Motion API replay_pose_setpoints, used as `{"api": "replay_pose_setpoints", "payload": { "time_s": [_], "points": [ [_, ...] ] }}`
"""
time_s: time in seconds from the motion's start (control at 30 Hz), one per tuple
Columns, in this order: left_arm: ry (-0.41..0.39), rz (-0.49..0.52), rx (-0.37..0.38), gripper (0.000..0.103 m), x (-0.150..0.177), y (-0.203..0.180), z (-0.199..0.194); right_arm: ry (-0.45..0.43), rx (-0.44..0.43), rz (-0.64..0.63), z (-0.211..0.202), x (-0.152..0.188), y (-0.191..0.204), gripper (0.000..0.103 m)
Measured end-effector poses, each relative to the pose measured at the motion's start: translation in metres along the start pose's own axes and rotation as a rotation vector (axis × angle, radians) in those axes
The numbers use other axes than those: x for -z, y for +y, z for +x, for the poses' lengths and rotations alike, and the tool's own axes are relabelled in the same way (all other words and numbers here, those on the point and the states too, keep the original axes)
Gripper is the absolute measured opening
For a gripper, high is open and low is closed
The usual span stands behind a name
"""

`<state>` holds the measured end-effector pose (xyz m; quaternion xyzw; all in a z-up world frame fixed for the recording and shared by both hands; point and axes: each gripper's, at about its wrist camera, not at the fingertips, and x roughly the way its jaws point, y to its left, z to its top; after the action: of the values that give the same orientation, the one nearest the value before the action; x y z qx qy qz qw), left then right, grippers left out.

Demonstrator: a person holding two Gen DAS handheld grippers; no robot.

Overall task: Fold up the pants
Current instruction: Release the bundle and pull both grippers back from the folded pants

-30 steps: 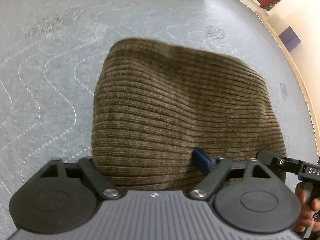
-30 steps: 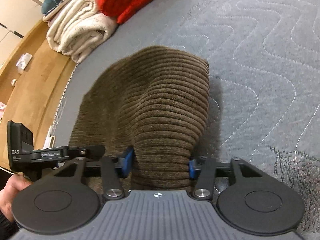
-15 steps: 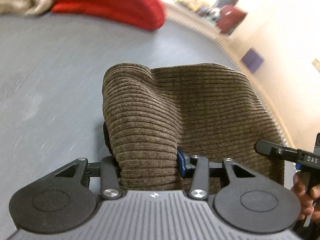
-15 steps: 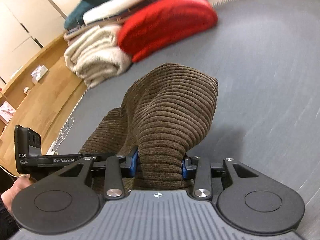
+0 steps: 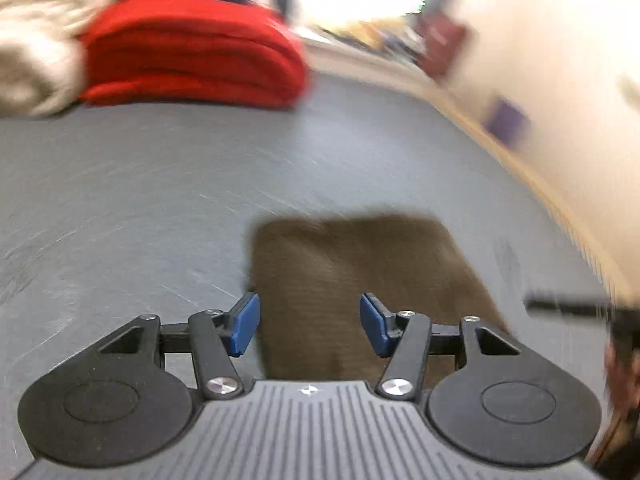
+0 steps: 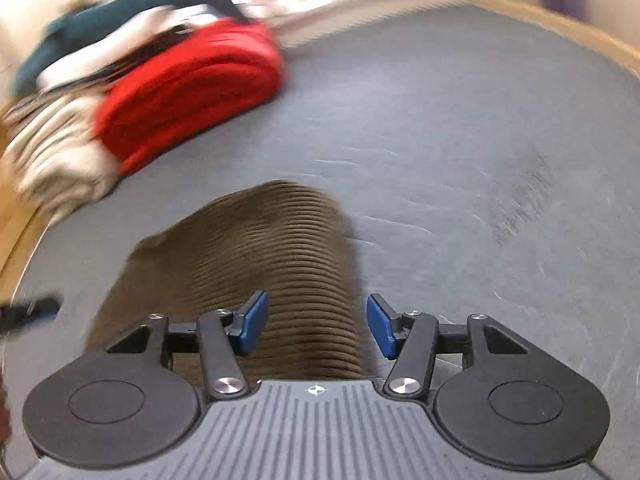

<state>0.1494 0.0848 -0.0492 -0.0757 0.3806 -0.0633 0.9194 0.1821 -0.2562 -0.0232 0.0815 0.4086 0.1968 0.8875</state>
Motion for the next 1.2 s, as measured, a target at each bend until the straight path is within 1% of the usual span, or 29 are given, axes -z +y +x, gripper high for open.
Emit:
{"api": "replay_pose_setpoints", "payload": {
  "time_s": [0.03, 0.07, 0.1, 0.13, 0.17, 0.2, 0.23, 0.27, 0.3, 0.33, 0.37, 0.4, 0.43, 0.5, 0.57, 0.63, 0.67, 0.7, 0.73, 0.77, 0.8, 0.83, 0.9, 0.97, 1.03, 1.1, 1.2],
  "points": [
    [0.079, 0.05, -0.012, 0.06, 0.008, -0.007, 0.016, 0.027, -0.003, -0.044, 0.004, 0.004, 0.006, 0.056],
    [0.222, 0.106, -0.073, 0.058, 0.022, -0.012, 0.041, 0.077, 0.004, -0.083, 0.012, 0.009, 0.01, 0.056],
    [0.307, 0.125, -0.111, 0.062, 0.036, -0.012, 0.057, 0.179, 0.033, -0.122, 0.028, 0.019, 0.011, 0.056],
    [0.331, 0.11, -0.131, 0.063, 0.041, -0.013, 0.062, 0.252, 0.058, -0.138, 0.04, 0.027, 0.009, 0.063],
    [0.317, 0.094, -0.148, 0.061, 0.037, -0.016, 0.058, 0.274, 0.076, -0.124, 0.046, 0.03, 0.006, 0.074],
    [0.3, 0.092, -0.16, 0.058, 0.033, -0.021, 0.052, 0.26, 0.079, -0.097, 0.043, 0.027, 0.003, 0.074],
    [0.267, 0.101, -0.181, 0.058, 0.029, -0.027, 0.043, 0.24, 0.08, -0.071, 0.04, 0.02, 0.005, 0.069],
    [0.221, 0.124, -0.214, 0.06, 0.024, -0.036, 0.031, 0.209, 0.09, -0.062, 0.031, 0.017, 0.007, 0.065],
    [0.183, 0.141, -0.241, 0.066, 0.027, -0.04, 0.014, 0.169, 0.099, -0.074, 0.02, 0.017, 0.008, 0.065],
    [0.155, 0.147, -0.255, 0.07, 0.025, -0.043, 0.003, 0.121, 0.094, -0.097, 0.007, 0.015, 0.013, 0.065],
    [0.12, 0.141, -0.263, 0.076, 0.022, -0.047, -0.011, 0.058, 0.089, -0.123, -0.007, 0.012, 0.018, 0.065],
    [0.096, 0.124, -0.271, 0.086, 0.015, -0.051, -0.019, 0.008, 0.093, -0.14, -0.018, 0.01, 0.023, 0.066],
    [0.07, 0.097, -0.284, 0.088, 0.011, -0.052, -0.031, -0.047, 0.105, -0.151, -0.031, 0.008, 0.028, 0.067],
    [0.027, 0.04, -0.298, 0.088, 0.008, -0.055, -0.058, -0.13, 0.125, -0.147, -0.05, 0.005, 0.036, 0.071],
    [-0.003, 0.003, -0.299, 0.088, 0.008, -0.061, -0.085, -0.207, 0.136, -0.129, -0.07, 0.007, 0.044, 0.075],
    [-0.026, -0.022, -0.304, 0.089, 0.006, -0.063, -0.107, -0.277, 0.136, -0.111, -0.09, 0.008, 0.052, 0.077],
    [-0.038, -0.029, -0.309, 0.091, 0.008, -0.068, -0.116, -0.309, 0.133, -0.105, -0.098, 0.008, 0.057, 0.079],
    [-0.046, -0.033, -0.313, 0.096, 0.009, -0.072, -0.123, -0.334, 0.133, -0.101, -0.106, 0.01, 0.066, 0.081],
    [-0.056, -0.038, -0.314, 0.099, 0.01, -0.073, -0.133, -0.358, 0.134, -0.099, -0.115, 0.014, 0.071, 0.084],
    [-0.07, -0.038, -0.313, 0.101, 0.014, -0.074, -0.143, -0.376, 0.132, -0.1, -0.124, 0.019, 0.075, 0.085],
    [-0.083, -0.033, -0.314, 0.102, 0.016, -0.078, -0.148, -0.393, 0.128, -0.101, -0.134, 0.022, 0.076, 0.085],
    [-0.096, -0.028, -0.317, 0.102, 0.021, -0.081, -0.156, -0.402, 0.121, -0.099, -0.14, 0.026, 0.077, 0.086],
    [-0.121, -0.022, -0.328, 0.103, 0.026, -0.089, -0.165, -0.393, 0.106, -0.093, -0.15, 0.031, 0.08, 0.088],
    [-0.148, -0.017, -0.344, 0.103, 0.032, -0.094, -0.17, -0.341, 0.126, -0.108, -0.149, 0.04, 0.084, 0.09],
    [-0.152, -0.019, -0.368, 0.103, 0.039, -0.097, -0.17, -0.282, 0.176, -0.129, -0.143, 0.047, 0.092, 0.09],
    [-0.105, -0.055, -0.349, 0.103, 0.044, -0.098, -0.162, -0.233, 0.21, -0.142, -0.131, 0.047, 0.095, 0.09],
    [-0.033, -0.084, -0.284, 0.103, 0.047, -0.099, -0.149, -0.164, 0.249, -0.141, -0.117, 0.046, 0.099, 0.09]
  ]
}}
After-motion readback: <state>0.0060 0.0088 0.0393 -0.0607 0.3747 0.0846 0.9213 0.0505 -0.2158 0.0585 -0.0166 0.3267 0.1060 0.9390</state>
